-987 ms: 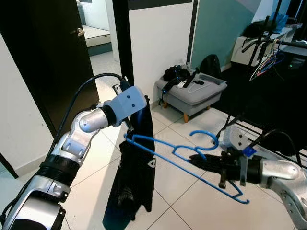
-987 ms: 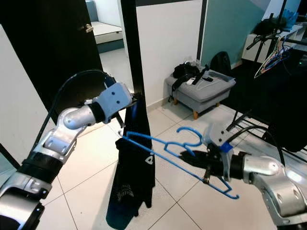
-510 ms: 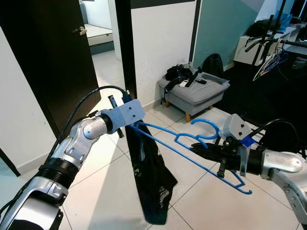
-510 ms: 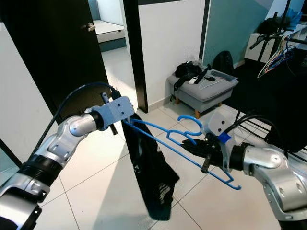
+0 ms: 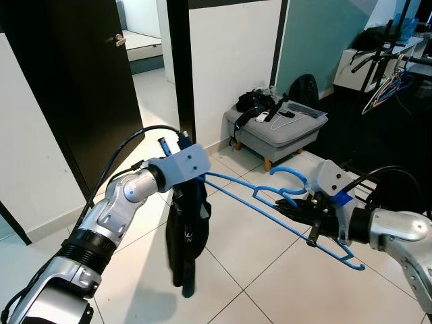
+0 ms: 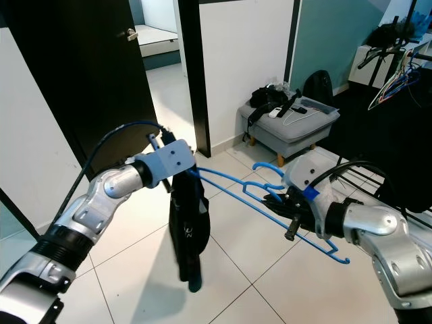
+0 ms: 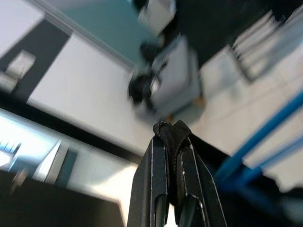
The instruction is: Hang hanger
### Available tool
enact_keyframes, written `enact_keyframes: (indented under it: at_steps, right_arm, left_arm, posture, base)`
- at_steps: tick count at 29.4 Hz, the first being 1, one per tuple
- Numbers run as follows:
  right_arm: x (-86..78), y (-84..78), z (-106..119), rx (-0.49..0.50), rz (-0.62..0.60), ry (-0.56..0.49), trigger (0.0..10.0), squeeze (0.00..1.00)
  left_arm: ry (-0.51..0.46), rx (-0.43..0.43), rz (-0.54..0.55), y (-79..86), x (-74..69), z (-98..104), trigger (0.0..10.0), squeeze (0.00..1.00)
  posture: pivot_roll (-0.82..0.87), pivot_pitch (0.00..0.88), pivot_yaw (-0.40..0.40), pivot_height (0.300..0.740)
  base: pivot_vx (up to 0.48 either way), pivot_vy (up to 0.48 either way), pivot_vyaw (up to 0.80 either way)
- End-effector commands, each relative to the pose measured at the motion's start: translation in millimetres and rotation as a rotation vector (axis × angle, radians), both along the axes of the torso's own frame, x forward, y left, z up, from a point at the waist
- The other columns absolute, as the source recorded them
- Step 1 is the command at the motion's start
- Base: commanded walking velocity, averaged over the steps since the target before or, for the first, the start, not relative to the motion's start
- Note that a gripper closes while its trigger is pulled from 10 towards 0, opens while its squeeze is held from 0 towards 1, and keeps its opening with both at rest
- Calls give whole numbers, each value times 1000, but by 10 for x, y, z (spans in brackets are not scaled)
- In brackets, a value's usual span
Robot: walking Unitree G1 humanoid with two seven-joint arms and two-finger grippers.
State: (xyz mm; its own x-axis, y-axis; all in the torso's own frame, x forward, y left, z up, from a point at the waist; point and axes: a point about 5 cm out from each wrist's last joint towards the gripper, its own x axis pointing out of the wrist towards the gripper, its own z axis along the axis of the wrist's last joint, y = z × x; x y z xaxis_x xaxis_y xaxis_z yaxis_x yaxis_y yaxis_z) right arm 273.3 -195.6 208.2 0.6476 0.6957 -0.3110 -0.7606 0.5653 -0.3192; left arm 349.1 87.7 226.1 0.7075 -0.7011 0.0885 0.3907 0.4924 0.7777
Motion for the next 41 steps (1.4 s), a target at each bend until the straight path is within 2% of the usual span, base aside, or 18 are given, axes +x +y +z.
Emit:
enact_keyframes:
  at_steps: [1, 12, 13, 15, 18, 19, 21, 24, 25, 26, 29, 30, 31, 32, 36, 37, 41]
  right_arm:
    - [26, 36, 2, -7, -4, -11, 10000, 0]
    - [85, 71, -28, -6, -42, -16, 10000, 0]
    - [139, 51, -24, -1, -90, -31, 10000, 0]
    - [139, 51, -24, -1, -90, -31, 10000, 0]
    - [300, 17, 2, 41, -231, -69, 10000, 0]
    - [300, 17, 2, 41, -231, -69, 10000, 0]
    - [429, -41, 55, 155, -383, -66, 10000, 0]
    - [469, -64, 69, 201, -436, -57, 10000, 0]
    - [509, -82, 82, 269, -490, -42, 10000, 0]
    - [509, -82, 82, 269, -490, -42, 10000, 0]
    - [587, -49, 138, 491, -552, -6, 10000, 0]
    - [587, -49, 138, 491, -552, -6, 10000, 0]
    - [609, -32, 160, 559, -561, 5, 10000, 0]
    - [609, -32, 160, 559, -561, 5, 10000, 0]
    - [708, -4, 245, 814, -625, 56, 10000, 0]
    - [708, -4, 245, 814, -625, 56, 10000, 0]
    - [785, -12, 287, 946, -712, 92, 10000, 0]
  left_arm:
    - [-13, -10, -51, -61, -64, 21, 10000, 0]
    - [-19, -17, -82, -142, -123, 10, 10000, 0]
    - [-17, -21, -90, -156, -136, 16, 10000, 0]
    - [-17, -21, -90, -156, -136, 16, 10000, 0]
    - [-7, -47, -119, -209, -178, 38, 10000, 0]
    - [-7, -47, -119, -209, -178, 38, 10000, 0]
    - [3, -76, -136, -243, -205, 58, 10000, 0]
    - [6, -86, -142, -254, -216, 62, 10000, 0]
    - [14, -105, -153, -274, -234, 63, 10000, 0]
    - [14, -105, -153, -274, -234, 63, 10000, 0]
    - [43, -152, -193, -379, -296, 43, 10000, 0]
    - [43, -152, -193, -379, -296, 43, 10000, 0]
    - [51, -160, -209, -431, -322, 30, 10000, 0]
    - [51, -160, -209, -431, -322, 30, 10000, 0]
    - [90, -181, -271, -619, -434, -48, 10000, 0]
    - [90, -181, -271, -619, -434, -48, 10000, 0]
    - [120, -196, -305, -720, -503, -90, 10000, 0]
  posture:
    - [-77, 0, 37, 740]
    - [-76, 0, 31, 740]
    - [-78, 0, 33, 740]
    - [-78, 0, 33, 740]
    - [-79, 0, 33, 740]
    - [-79, 0, 33, 740]
    - [-77, 0, 32, 740]
    - [-77, 0, 32, 740]
    - [-74, 0, 30, 740]
    - [-74, 0, 30, 740]
    - [-71, 0, 27, 740]
    - [-71, 0, 27, 740]
    - [-67, 0, 25, 740]
    - [-67, 0, 25, 740]
    - [-64, 0, 21, 740]
    - [-64, 0, 21, 740]
    - [-66, 0, 23, 740]
  base:
    - [0, 0, 0]
    - [0, 0, 0]
    - [0, 0, 0]
    - [0, 0, 0]
    - [0, 0, 0]
    - [0, 0, 0]
    - [0, 0, 0]
    - [0, 0, 0]
    - [0, 0, 0]
    - [0, 0, 0]
    - [0, 0, 0]
    - [0, 0, 0]
    - [0, 0, 0]
    - [0, 0, 0]
    - [0, 0, 0]
    - [0, 0, 0]
    - [0, 0, 0]
